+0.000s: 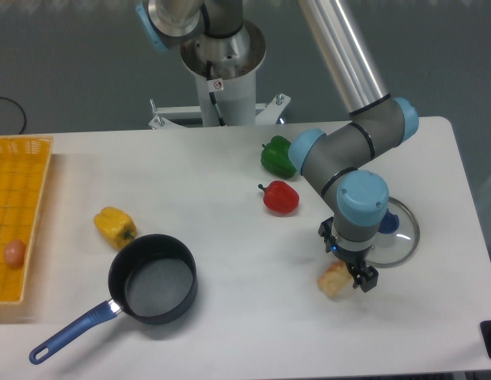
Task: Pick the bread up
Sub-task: 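Close the gripper on the bread roll, then lift the bread roll up off the table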
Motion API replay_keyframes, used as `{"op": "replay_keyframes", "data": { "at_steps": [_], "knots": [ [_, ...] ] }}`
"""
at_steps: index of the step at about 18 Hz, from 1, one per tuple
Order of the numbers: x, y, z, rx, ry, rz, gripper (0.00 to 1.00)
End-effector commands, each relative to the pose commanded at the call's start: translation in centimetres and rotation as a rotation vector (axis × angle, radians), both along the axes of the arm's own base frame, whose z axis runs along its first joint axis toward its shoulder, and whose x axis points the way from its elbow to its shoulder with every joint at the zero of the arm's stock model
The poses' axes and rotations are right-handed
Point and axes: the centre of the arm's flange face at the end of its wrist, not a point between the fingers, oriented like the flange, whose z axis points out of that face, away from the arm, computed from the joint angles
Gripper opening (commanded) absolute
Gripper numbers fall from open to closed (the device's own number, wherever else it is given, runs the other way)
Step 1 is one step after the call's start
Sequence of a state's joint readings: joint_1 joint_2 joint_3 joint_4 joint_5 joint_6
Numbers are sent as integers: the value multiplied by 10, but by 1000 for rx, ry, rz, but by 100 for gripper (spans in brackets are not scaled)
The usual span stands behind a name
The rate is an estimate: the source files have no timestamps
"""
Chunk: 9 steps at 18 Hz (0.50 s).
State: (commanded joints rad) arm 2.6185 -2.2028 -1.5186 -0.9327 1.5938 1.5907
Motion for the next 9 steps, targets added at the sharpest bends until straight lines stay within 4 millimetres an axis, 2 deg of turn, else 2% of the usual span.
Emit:
{"op": "replay_keyframes", "data": {
  "at_steps": [2,5,9],
  "knots": [
    [0,0,-2,-2,-3,-2,80],
    [0,0,-2,-2,-3,-2,61],
    [0,0,-1,-1,-1,0,55]
  ]
}}
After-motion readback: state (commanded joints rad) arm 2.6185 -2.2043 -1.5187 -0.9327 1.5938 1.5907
